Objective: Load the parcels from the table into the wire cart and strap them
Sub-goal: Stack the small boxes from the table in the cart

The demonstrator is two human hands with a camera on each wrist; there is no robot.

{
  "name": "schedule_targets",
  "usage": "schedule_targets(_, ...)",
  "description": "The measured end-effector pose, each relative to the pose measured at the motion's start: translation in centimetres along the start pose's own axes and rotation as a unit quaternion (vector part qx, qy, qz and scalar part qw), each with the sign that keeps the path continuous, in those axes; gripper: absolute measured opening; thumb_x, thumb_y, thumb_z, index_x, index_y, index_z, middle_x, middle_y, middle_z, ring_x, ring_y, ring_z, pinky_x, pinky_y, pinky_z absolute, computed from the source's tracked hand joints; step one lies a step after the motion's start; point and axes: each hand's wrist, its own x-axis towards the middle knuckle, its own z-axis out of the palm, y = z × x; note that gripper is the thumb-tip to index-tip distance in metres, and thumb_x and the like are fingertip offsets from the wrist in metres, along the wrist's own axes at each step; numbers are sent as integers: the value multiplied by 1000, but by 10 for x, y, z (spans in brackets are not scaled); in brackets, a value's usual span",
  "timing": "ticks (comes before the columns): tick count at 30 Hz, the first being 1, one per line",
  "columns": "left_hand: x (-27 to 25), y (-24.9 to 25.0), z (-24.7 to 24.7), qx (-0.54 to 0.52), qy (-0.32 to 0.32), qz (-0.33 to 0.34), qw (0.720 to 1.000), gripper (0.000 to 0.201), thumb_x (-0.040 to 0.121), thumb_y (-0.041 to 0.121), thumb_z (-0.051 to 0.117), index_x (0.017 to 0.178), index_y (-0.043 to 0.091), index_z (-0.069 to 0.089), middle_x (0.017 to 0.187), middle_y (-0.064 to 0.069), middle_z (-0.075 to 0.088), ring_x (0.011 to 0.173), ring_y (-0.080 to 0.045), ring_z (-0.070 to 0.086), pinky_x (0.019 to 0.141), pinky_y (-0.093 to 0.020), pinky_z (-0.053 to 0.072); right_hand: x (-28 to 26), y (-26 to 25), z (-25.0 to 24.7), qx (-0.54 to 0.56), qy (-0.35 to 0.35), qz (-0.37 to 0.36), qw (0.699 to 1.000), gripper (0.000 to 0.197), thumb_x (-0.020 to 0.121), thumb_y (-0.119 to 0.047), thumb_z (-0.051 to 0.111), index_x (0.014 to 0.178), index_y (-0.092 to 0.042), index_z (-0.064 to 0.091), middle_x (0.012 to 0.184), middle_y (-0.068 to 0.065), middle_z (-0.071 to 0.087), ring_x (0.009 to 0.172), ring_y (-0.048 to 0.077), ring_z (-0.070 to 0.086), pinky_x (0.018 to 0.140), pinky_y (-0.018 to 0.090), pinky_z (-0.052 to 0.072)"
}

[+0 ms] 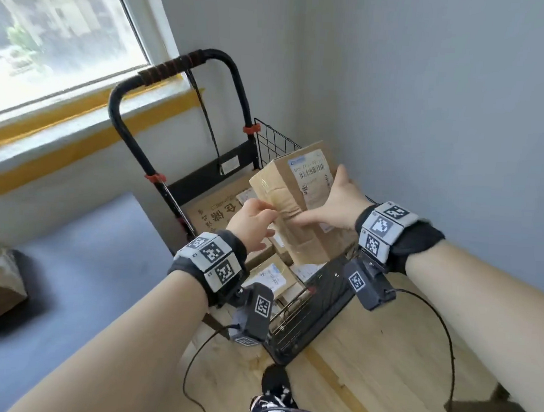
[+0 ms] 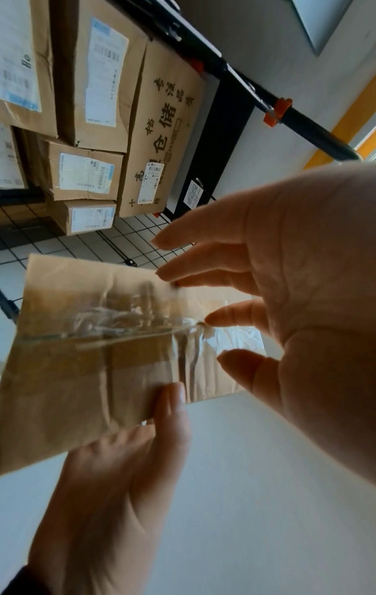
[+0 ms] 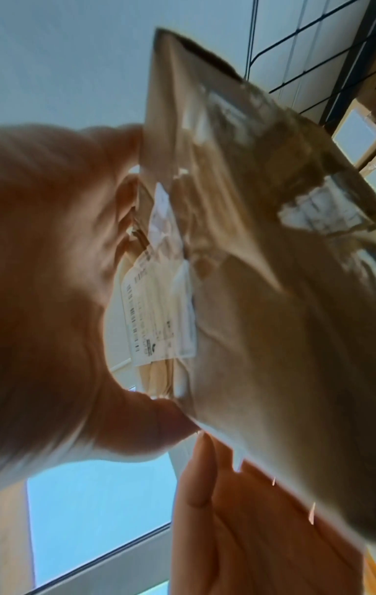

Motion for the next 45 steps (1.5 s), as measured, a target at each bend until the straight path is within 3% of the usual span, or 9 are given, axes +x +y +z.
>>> schedule_targets(9, 128, -5, -11, -63, 0, -103, 993, 80, 82, 51, 63, 144, 17, 26, 131, -5, 48, 110, -24, 53, 88, -45, 50, 134, -24, 9, -101, -71, -8, 992, 143, 46, -58, 85, 150, -19, -5, 149, 14, 24, 135, 29, 33, 110, 45, 34)
schedule_targets(17, 205, -34, -12, -170, 9, -186, 968, 43, 79, 45, 69, 111, 21, 56, 112, -2, 65, 100, -21, 62, 87, -35, 49, 225, -26, 52, -68, -227, -32, 971, 132, 64, -46, 82, 151, -19, -13, 156, 9, 9, 144, 25, 18, 115, 42, 21)
schedule_targets(24, 266, -85, -10, -214, 142, -282, 925, 91, 46, 63, 72, 122, 17, 54, 113, -3, 66, 99, -23, 64, 85, -38, 53, 319, 9, 103, -34, -231, 2, 972, 41, 94, -23, 47, 114, 11, 59, 117, 31, 57, 106, 36, 56, 93, 36, 44)
schedule_targets(26, 280, -99, -3, -220, 179, -285, 915, 80, 53, 56, 76, 119, 17, 56, 111, -1, 67, 97, -21, 64, 86, -37, 52, 332, 31, 122, -124, -276, 16, 953, 30, 94, -22, 45, 96, 4, 61, 98, 27, 57, 91, 30, 56, 75, 28, 38)
schedule_targets(31, 305, -133, 17, -242, 225, -308, 892, 47, 72, 39, 74, 110, 19, 56, 107, 1, 66, 97, -19, 64, 91, -39, 51, 356, 90, 175, -284, -362, -37, 887, 31, 93, -16, 47, 118, -4, 62, 119, 15, 63, 108, 30, 59, 81, 29, 47)
schedule_targets(35, 323, -160, 29, -270, 272, -310, 870, 81, 60, 52, 74, 128, 17, 49, 117, 2, 62, 106, -19, 62, 96, -42, 49, 370, 125, 215, -385, -433, -48, 814, 29, 94, -6, 44, 118, 0, 59, 112, 14, 62, 105, 30, 61, 84, 33, 50)
schedule_targets(40, 339, -190, 44, -329, 283, -290, 853, 59, 76, 46, 68, 127, 23, 50, 117, 6, 60, 108, -17, 60, 89, -36, 51, 358, 173, 261, -479, -448, -158, 738, 29, 95, -16, 46, 121, -7, 58, 124, 13, 58, 110, 31, 58, 86, 37, 47)
schedule_targets(43, 343, -209, 53, -346, 304, -295, 837, 95, 51, 61, 69, 136, 27, 46, 128, 5, 56, 111, -17, 59, 85, -36, 55, 349, 195, 293, -541, -459, -203, 675, 43, 100, -11, 34, 142, 2, 33, 148, 19, 34, 135, 33, 38, 106, 42, 36)
schedule_targets(45, 346, -218, 57, -375, 310, -298, 821, 75, 62, 57, 69, 128, 27, 52, 122, 4, 58, 110, -17, 60, 80, -34, 56, 347, 200, 308, -562, -428, -220, 673, 53, 103, -15, 26, 150, 1, 7, 157, 20, 8, 144, 35, 15, 115, 46, 20)
